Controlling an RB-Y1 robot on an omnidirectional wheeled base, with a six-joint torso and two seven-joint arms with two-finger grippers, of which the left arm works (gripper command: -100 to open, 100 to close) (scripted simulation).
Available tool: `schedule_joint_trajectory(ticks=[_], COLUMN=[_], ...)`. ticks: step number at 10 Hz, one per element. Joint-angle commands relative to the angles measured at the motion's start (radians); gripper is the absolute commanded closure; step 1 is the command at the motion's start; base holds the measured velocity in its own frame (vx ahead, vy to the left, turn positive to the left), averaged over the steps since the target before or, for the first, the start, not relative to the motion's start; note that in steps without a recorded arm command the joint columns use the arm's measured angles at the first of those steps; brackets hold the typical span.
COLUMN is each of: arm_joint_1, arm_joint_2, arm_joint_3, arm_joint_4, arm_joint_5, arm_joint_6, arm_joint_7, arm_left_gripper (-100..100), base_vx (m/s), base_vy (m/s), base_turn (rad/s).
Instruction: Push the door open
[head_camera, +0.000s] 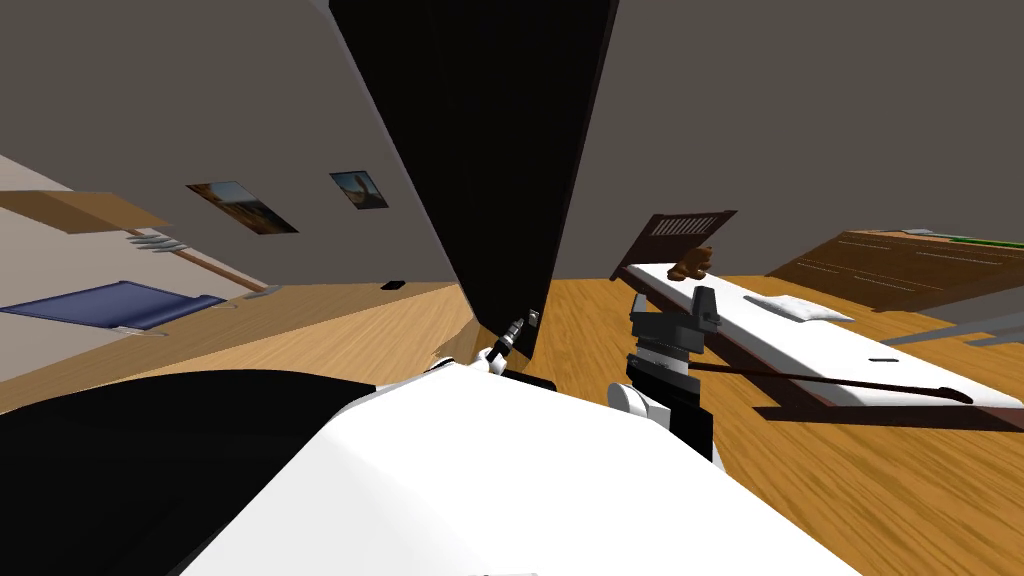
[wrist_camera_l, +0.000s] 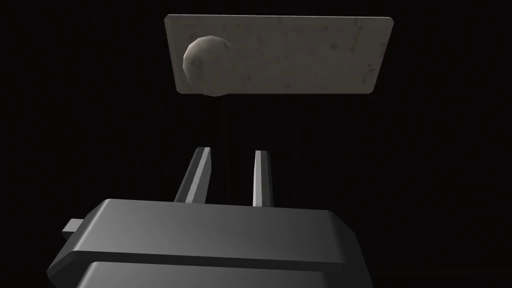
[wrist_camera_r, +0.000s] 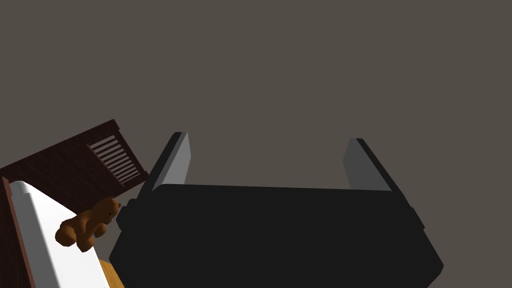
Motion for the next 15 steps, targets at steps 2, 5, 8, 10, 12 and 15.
schedule_joint_trajectory(ticks=[2, 5, 8, 10, 12, 15], arm_joint_1=[0.001, 0.002, 0.005, 0.005, 0.006, 0.008], arm_joint_2=[0.0, -0.033, -0.012, -0.003, 0.003, -0.008], arm_joint_3=[-0.008, -0.017, -0.015, -0.013, -0.009, -0.004], arm_joint_4=[-0.006, -0.013, -0.012, -0.011, -0.01, -0.006], arm_joint_5=[-0.001, -0.002, -0.001, 0.0, 0.002, 0.004], arm_joint_6=[0.001, 0.002, -0.003, -0.006, -0.011, -0.019], arm_joint_7=[0.007, 0.015, 0.012, 0.011, 0.008, 0.005], arm_left_gripper=[-100, -100, -100, -100, -100, -100], base_vx=[-0.218, -0.213, -0.038, 0.167, 0.215, 0.223], base_vy=[0.067, 0.078, 0.002, -0.085, -0.084, -0.1], base_turn=[0.014, 0.014, -0.013, -0.016, -0.024, -0.029])
